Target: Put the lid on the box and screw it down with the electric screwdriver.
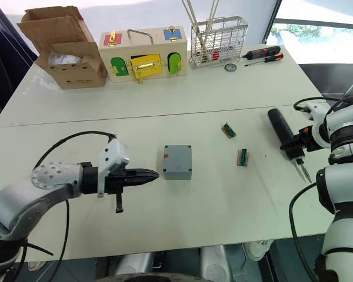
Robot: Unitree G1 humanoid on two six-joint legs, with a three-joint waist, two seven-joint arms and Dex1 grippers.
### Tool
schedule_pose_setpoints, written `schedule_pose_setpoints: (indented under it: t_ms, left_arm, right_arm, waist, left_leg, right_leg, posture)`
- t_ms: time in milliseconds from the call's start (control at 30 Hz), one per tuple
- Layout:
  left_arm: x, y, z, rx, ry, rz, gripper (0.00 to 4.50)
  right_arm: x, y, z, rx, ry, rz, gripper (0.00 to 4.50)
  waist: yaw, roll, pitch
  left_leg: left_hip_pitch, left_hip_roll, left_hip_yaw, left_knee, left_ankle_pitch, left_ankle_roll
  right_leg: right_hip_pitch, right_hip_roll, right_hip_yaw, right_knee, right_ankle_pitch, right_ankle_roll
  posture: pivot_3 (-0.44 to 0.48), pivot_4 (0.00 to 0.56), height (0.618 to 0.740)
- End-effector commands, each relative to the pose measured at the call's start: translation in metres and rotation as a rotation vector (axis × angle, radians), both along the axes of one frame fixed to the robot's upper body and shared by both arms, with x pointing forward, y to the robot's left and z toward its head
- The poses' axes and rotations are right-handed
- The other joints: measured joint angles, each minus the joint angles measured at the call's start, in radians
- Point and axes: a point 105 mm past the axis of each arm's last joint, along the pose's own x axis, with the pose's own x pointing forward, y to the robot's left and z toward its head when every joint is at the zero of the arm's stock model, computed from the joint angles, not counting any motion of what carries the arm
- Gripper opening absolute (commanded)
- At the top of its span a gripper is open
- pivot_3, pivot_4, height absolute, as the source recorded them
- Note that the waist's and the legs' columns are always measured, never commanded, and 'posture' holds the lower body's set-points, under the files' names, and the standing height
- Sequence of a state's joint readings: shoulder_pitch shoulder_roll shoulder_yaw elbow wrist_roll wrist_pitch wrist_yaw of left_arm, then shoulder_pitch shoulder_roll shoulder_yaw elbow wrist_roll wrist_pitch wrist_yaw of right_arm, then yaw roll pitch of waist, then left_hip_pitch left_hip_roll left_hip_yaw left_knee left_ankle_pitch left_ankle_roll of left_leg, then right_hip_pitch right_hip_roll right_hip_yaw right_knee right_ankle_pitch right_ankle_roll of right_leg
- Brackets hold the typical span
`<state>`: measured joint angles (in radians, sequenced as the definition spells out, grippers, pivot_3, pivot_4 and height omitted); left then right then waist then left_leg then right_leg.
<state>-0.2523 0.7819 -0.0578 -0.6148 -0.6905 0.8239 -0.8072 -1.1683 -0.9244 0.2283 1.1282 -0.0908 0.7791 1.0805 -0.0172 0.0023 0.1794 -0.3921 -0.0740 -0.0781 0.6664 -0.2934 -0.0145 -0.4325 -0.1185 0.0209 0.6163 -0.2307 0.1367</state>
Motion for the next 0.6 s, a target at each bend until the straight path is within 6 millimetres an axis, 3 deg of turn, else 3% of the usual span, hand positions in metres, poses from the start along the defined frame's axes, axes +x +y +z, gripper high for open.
schedule_pose_setpoints:
  t_ms: [33, 67, 133, 200, 300, 433, 600]
  left_arm:
    - [0.011, 0.008, 0.018, -0.039, -0.040, -0.003, 0.00]
    - [0.015, 0.009, 0.023, -0.050, -0.037, -0.005, 0.00]
    - [0.019, 0.011, 0.031, -0.082, -0.021, -0.010, 0.00]
    - [0.019, 0.014, 0.034, -0.077, -0.005, -0.020, 0.00]
    - [0.018, 0.015, 0.034, -0.074, 0.024, -0.029, 0.00]
    - [0.022, 0.008, 0.028, -0.028, 0.018, -0.059, 0.00]
    - [0.029, 0.007, 0.021, 0.010, -0.010, -0.048, 0.00]
  right_arm:
    - [0.018, 0.017, 0.090, 0.066, -0.426, 0.047, 1.86]
    - [0.018, 0.043, 0.115, 0.142, -0.639, 0.151, 1.86]
    - [-0.010, 0.089, 0.152, 0.345, -1.014, 0.283, 1.86]
    - [-0.032, 0.114, 0.161, 0.487, -1.223, 0.271, 1.86]
    - [-0.043, 0.146, 0.138, 0.593, -1.195, 0.256, 1.86]
    - [-0.060, 0.210, 0.100, 0.792, -1.070, 0.433, 1.86]
    - [-0.067, 0.231, 0.086, 0.789, -1.049, 0.482, 1.86]
  waist:
    - [0.002, 0.003, 0.002]
    - [0.005, 0.002, 0.001]
    - [0.002, 0.001, 0.001]
    - [-0.004, 0.002, 0.001]
    - [0.008, 0.002, 0.001]
    - [0.026, 0.000, 0.000]
    - [0.012, 0.001, 0.000]
  left_leg:
    - [-0.001, 0.000, 0.001, -0.001, 0.000, 0.000]
    - [-0.002, 0.000, 0.001, -0.001, 0.000, 0.000]
    - [-0.005, 0.002, -0.002, -0.002, 0.000, -0.001]
    - [-0.005, 0.002, -0.002, -0.001, 0.000, -0.001]
    - [-0.005, 0.002, -0.002, 0.000, 0.002, -0.004]
    - [-0.004, -0.001, -0.004, 0.004, 0.002, -0.003]
    - [0.000, -0.001, -0.003, 0.002, 0.002, -0.002]
  right_leg:
    - [-0.003, 0.000, 0.000, 0.001, 0.000, 0.000]
    - [-0.004, 0.000, 0.000, 0.002, 0.000, 0.000]
    - [-0.007, 0.001, -0.003, 0.004, 0.000, 0.000]
    - [-0.011, 0.002, -0.004, 0.014, 0.000, 0.000]
    - [-0.012, 0.001, -0.003, 0.016, 0.000, 0.000]
    - [-0.005, -0.001, -0.002, 0.013, 0.000, 0.000]
    - [-0.004, 0.000, -0.002, 0.015, 0.000, 0.000]
  posture:
    - [0.000, 0.150, 0.739]
    - [0.000, 0.150, 0.739]
    - [0.000, 0.150, 0.739]
    - [0.000, 0.150, 0.739]
    - [0.000, 0.150, 0.739]
    - [0.000, 0.150, 0.739]
    - [0.000, 0.150, 0.739]
